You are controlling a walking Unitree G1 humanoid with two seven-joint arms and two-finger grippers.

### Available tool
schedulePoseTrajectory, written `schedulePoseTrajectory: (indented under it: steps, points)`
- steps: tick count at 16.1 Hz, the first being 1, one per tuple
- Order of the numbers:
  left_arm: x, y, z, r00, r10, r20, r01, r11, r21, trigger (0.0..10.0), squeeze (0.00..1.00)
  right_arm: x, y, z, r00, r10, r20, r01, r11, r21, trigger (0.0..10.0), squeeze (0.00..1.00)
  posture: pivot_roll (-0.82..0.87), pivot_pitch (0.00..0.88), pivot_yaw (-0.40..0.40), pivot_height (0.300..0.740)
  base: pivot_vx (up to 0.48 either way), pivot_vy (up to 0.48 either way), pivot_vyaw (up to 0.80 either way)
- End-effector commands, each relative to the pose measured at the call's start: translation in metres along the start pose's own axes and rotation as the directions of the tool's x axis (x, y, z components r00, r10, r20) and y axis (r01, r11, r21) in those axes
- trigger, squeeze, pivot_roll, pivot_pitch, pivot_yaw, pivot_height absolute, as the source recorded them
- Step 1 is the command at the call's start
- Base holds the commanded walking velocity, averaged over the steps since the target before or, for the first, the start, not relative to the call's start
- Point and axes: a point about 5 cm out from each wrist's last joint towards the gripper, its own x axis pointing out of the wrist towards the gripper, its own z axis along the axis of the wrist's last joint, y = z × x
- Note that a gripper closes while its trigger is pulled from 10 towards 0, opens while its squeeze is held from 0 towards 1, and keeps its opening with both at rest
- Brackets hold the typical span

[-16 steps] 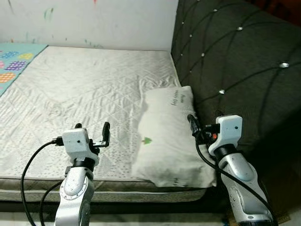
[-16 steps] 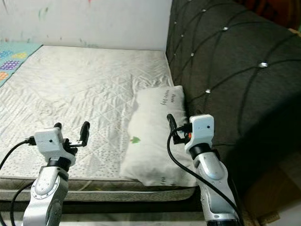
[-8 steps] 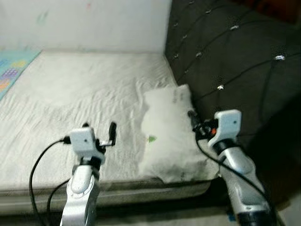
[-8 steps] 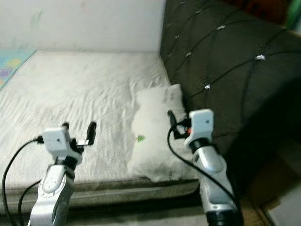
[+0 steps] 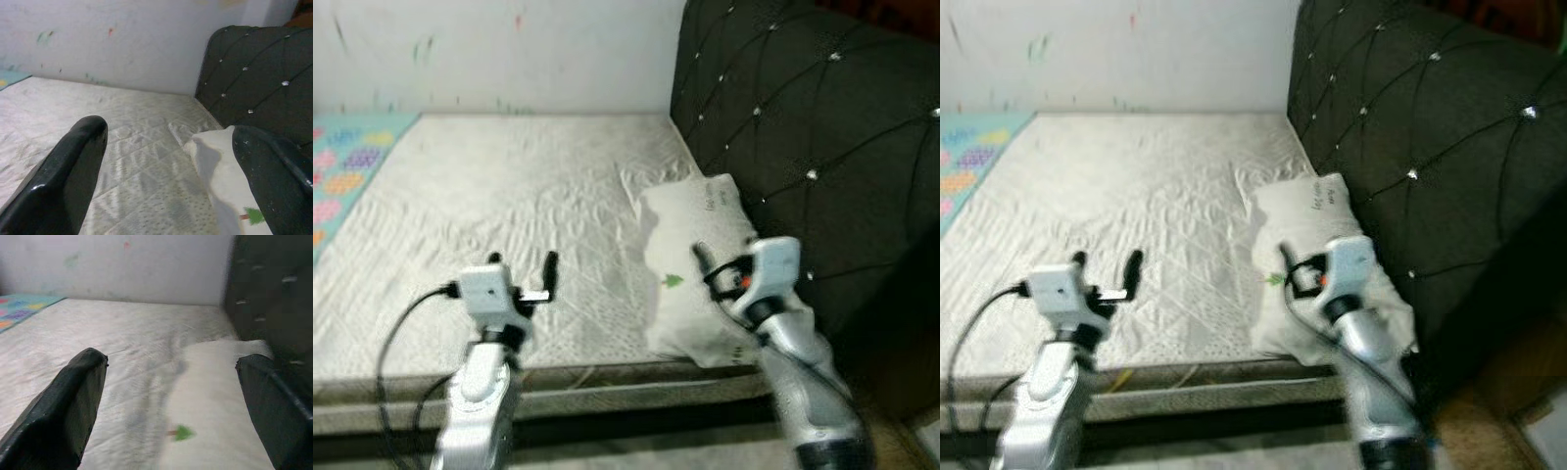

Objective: Clean up the room

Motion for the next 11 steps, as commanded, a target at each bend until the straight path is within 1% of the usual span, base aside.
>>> schedulePoseTrajectory:
  steps: [1, 2, 3, 4, 5, 7, 10, 11]
  points:
    - [0.0001, -0.0029, 0.0029, 1.000, -0.025, 0.015, 0.025, 1.000, -0.014, 10.0, 0.00, 0.0005, -0.0026, 0.0084, 1.000, -0.008, 0.028, 0.009, 0.999, -0.034, 10.0, 0.00, 0.07, 0.000, -0.008, 0.740, 0.000, 0.000, 0.00]
    - [-0.0002, -0.0032, 0.0032, 0.999, -0.033, 0.016, 0.033, 0.999, -0.013, 10.0, 0.00, 0.0007, -0.0019, 0.0068, 1.000, -0.015, 0.021, 0.016, 0.998, -0.056, 10.0, 0.00, 0.07, 0.000, -0.008, 0.740, 0.270, 0.000, 0.00]
    - [-0.0004, -0.0034, 0.0032, 0.999, -0.033, 0.017, 0.034, 0.999, -0.013, 10.0, 0.00, 0.0005, -0.0014, 0.0056, 1.000, -0.010, 0.013, 0.010, 0.998, -0.055, 10.0, 0.00, 0.07, 0.000, -0.009, 0.740, 0.281, 0.000, 0.00]
    - [-0.0005, -0.0036, 0.0030, 0.999, -0.038, 0.016, 0.038, 0.999, -0.013, 10.0, 0.00, -0.0010, 0.0013, 0.0044, 0.999, 0.034, 0.005, -0.034, 0.999, 0.022, 10.0, 0.00, 0.06, 0.000, -0.008, 0.740, 0.326, 0.000, 0.00]
    - [-0.0005, -0.0035, 0.0030, 0.999, -0.040, 0.016, 0.040, 0.999, -0.014, 10.0, 0.00, -0.0015, 0.0016, 0.0039, 0.999, 0.041, 0.001, -0.041, 0.998, 0.047, 10.0, 0.00, 0.06, 0.000, -0.008, 0.740, 0.326, 0.000, 0.00]
    - [0.0001, -0.0034, 0.0031, 0.999, -0.043, 0.018, 0.044, 0.999, -0.016, 10.0, 0.00, -0.0016, -0.0006, 0.0021, 0.999, 0.030, -0.011, -0.030, 0.998, 0.060, 10.0, 0.00, 0.06, 0.000, -0.009, 0.740, 0.000, 0.000, 0.00]
    - [0.0010, -0.0028, 0.0034, 0.999, -0.037, 0.018, 0.037, 0.999, -0.010, 10.0, 0.00, 0.0002, -0.0024, 0.0018, 1.000, 0.015, -0.018, -0.015, 1.000, 0.017, 10.0, 0.00, 0.06, 0.000, -0.009, 0.740, 0.000, 0.000, 0.00]
    - [0.0008, -0.0026, 0.0031, 0.999, -0.036, 0.015, 0.036, 0.999, -0.007, 10.0, 0.00, 0.0011, -0.0024, 0.0024, 1.000, 0.017, -0.016, -0.017, 0.999, 0.029, 10.0, 0.00, 0.06, 0.000, -0.009, 0.740, 0.000, 0.000, 0.00]
